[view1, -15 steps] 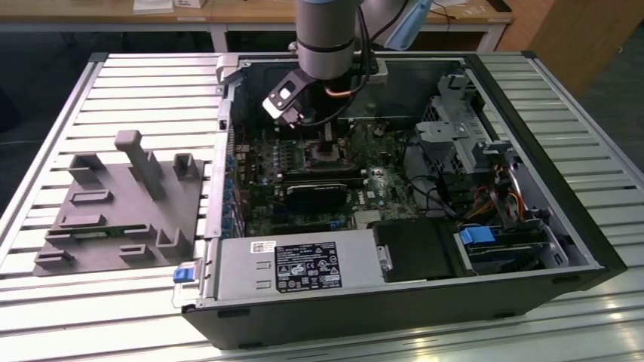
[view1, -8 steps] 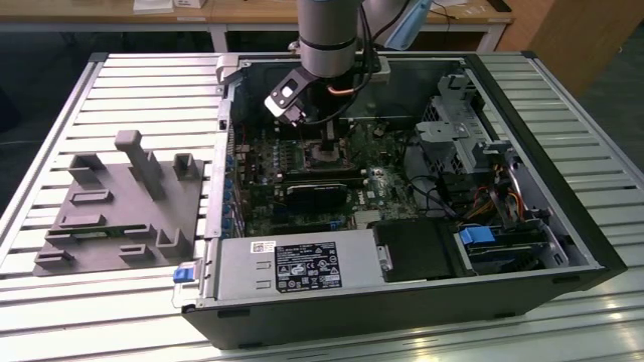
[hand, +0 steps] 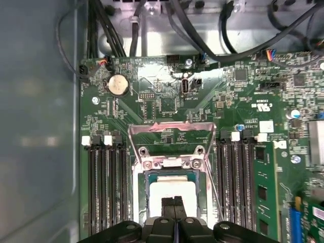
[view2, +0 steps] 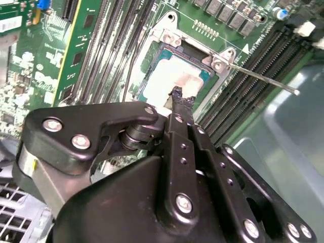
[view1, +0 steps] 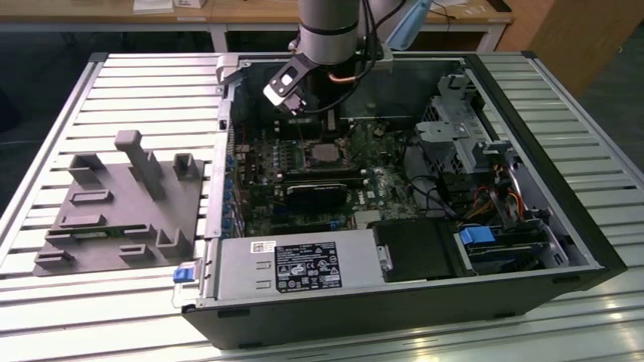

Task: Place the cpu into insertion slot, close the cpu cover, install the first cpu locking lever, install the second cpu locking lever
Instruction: 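Place the cpu into insertion slot, then close the cpu cover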

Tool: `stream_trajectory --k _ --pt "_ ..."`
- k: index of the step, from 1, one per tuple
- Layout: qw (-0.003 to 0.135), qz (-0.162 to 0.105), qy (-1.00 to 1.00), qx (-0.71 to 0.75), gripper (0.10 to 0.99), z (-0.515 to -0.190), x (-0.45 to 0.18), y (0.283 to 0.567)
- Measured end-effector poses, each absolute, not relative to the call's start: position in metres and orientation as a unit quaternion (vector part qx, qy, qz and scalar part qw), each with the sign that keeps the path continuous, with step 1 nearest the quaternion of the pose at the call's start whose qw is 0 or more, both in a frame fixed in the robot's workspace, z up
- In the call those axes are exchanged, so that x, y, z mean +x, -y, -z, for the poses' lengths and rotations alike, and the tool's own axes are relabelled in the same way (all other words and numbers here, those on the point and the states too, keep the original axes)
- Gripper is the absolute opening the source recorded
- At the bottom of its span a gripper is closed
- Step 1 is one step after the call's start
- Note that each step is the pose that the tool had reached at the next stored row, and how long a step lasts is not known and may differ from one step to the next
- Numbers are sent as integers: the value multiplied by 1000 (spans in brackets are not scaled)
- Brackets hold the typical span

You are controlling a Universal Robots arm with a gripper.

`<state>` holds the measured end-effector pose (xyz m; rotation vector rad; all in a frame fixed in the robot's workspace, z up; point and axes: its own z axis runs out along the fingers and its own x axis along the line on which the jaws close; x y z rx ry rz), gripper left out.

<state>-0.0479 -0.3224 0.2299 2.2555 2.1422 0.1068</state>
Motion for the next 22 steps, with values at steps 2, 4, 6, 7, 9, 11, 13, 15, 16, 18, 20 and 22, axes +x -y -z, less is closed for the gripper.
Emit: stream_trajectory --k 2,4,6,7,9,11,13,15,16,18,20,22 --pt "15 -34 -688 725 106 -235 -48 322" --pt "15 -34 -688 725 106 -241 -48 322" --pt "15 -34 -688 725 106 -245 -48 322" --pt "15 -34 -688 725 106 -247 -48 322" --pt "15 -34 -688 725 106 -248 -48 322" --pt "15 -34 -688 725 106 -249 -48 322" --pt "15 -34 -688 725 106 -249 -48 322" --pt "15 -34 -688 725 106 -249 -48 322" --pt "15 -34 -688 725 106 -249 -48 322" --pt "15 -34 -688 725 106 -249 -48 322" --pt "15 -34 -688 725 106 -249 -48 322" --pt "15 -34 -688 725 106 -250 -48 323"
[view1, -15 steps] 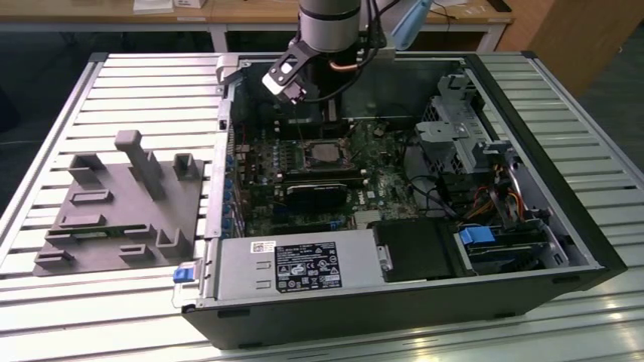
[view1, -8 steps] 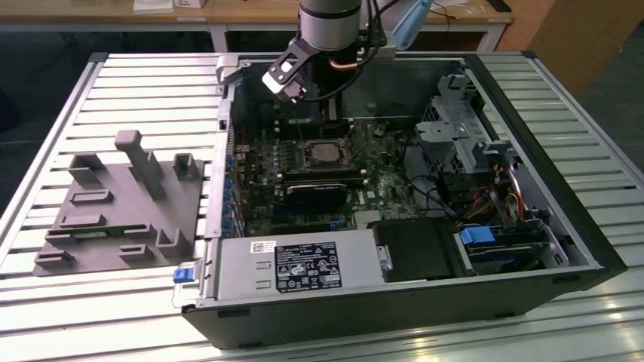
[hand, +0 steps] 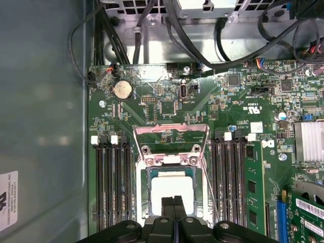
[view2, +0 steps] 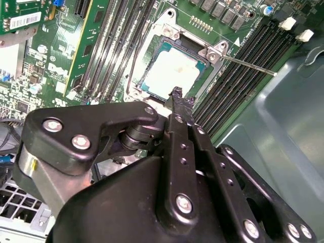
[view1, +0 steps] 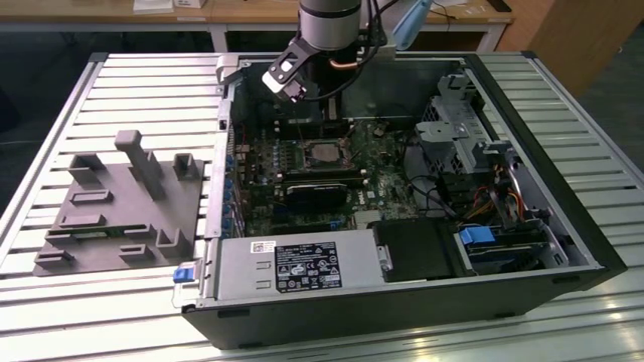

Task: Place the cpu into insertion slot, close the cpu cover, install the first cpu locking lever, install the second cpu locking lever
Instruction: 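Close the cpu cover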

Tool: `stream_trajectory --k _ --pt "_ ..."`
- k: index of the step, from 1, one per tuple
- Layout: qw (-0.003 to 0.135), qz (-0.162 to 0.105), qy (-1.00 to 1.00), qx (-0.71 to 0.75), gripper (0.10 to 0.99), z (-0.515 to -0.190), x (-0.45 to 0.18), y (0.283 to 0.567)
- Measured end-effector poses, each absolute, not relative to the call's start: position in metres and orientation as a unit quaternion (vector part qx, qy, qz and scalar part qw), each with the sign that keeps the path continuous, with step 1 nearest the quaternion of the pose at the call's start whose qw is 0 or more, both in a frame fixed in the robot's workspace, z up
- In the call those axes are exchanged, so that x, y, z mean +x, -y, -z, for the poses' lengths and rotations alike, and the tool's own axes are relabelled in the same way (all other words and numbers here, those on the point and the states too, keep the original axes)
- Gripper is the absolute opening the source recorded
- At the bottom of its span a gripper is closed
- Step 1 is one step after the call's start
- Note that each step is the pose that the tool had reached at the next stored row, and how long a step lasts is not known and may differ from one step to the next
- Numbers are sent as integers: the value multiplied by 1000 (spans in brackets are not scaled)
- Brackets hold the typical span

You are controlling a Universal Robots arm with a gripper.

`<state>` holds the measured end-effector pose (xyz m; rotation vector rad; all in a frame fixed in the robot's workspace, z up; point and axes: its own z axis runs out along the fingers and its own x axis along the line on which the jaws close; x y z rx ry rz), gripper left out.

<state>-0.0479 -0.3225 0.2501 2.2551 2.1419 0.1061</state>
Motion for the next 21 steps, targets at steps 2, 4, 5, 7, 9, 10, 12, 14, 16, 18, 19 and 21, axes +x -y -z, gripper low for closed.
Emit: stream_trajectory --k 2,4,5,7,9,10,12,14,16,18,19,21 --pt "15 -34 -688 725 106 -253 -48 322" --pt "15 -34 -688 725 106 -255 -48 322" --pt "15 -34 -688 725 106 -257 -48 322" --pt "15 -34 -688 725 106 -261 -48 322" --pt "15 -35 -688 725 106 -265 -48 322" --pt "15 -34 -688 725 106 -267 -48 322" --pt "15 -35 -688 725 106 -269 -48 322" --pt "15 -35 -688 725 106 -269 -48 322" --pt "15 -34 -688 725 106 -269 -48 322" --pt "15 -34 -688 725 106 -269 -45 322" --pt "15 -34 -688 725 106 -269 -44 322" --pt "15 -34 -688 725 106 -269 -38 322"
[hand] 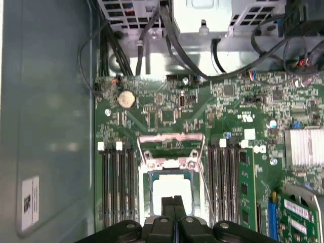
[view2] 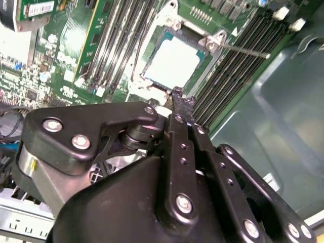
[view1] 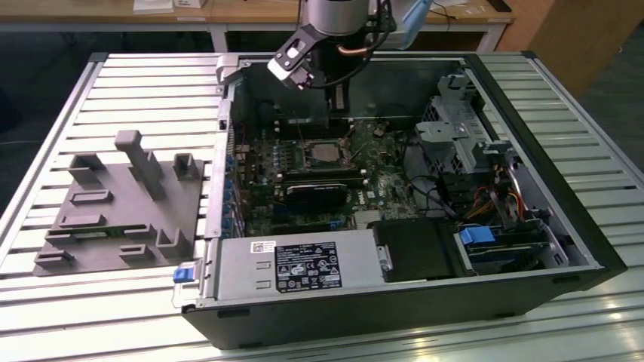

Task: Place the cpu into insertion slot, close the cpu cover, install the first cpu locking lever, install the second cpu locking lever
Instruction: 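Close the cpu cover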

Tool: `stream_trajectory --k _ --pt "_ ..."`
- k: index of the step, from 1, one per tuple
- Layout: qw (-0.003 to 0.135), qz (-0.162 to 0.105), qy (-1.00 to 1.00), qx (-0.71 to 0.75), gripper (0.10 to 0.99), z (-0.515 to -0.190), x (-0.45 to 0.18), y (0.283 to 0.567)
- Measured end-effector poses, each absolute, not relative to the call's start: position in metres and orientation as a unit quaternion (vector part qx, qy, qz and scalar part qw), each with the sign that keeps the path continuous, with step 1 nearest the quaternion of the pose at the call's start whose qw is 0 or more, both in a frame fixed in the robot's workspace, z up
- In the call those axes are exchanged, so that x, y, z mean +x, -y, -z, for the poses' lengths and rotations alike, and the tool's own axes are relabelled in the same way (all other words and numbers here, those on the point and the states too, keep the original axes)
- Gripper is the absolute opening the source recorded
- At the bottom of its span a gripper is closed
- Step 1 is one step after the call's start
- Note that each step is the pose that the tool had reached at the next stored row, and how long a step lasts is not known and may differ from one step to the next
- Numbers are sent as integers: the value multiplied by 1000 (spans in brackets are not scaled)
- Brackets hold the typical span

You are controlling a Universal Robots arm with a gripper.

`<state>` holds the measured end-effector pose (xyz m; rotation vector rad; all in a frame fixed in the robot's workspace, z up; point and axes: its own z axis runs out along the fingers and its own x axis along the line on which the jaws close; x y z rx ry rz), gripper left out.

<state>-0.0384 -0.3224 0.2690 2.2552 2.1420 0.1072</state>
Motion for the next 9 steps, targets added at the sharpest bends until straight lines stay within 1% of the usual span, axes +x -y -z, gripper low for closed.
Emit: stream_trajectory --k 9 --pt "15 -34 -688 725 106 -269 -8 322"
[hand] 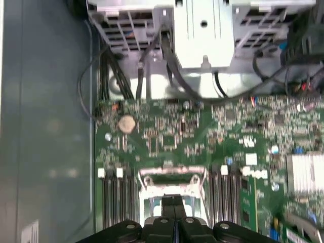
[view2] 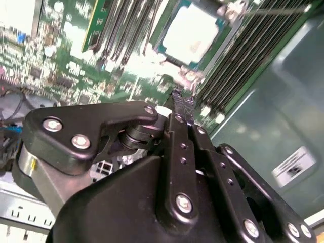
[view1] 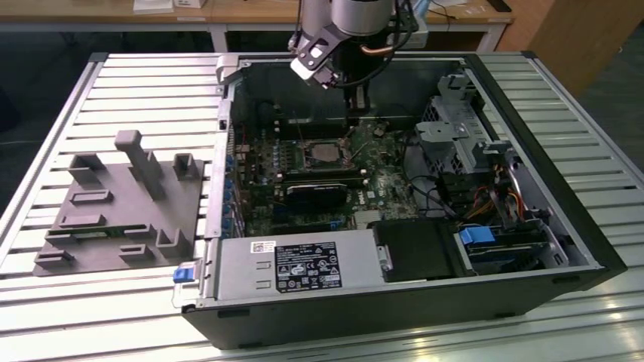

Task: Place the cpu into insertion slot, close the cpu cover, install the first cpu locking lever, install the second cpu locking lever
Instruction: 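Close the cpu cover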

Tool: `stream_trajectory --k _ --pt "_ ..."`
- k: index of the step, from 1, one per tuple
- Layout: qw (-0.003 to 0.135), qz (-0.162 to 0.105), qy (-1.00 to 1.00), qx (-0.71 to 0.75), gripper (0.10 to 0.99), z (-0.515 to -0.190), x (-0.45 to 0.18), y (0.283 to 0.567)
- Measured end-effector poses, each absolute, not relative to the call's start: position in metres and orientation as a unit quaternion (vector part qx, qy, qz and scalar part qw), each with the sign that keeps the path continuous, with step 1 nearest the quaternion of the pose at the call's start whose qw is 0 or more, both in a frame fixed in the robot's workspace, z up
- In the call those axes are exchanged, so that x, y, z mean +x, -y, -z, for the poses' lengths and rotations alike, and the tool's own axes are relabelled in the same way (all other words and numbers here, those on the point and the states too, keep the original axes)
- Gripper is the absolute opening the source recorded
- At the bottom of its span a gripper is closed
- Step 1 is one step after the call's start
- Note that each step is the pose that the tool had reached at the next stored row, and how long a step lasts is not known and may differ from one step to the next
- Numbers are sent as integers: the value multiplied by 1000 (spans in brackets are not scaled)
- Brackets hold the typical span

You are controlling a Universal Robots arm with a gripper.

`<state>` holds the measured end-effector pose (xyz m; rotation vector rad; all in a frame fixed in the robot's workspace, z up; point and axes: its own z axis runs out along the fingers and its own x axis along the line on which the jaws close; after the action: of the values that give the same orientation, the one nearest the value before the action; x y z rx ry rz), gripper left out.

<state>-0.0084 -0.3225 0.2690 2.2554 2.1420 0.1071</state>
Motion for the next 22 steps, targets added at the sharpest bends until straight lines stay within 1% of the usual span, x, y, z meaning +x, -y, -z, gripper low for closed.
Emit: stream_trajectory --k 12,22 --pt "15 -34 -688 725 106 -269 36 322" --pt "15 -34 -688 725 106 -259 41 322"
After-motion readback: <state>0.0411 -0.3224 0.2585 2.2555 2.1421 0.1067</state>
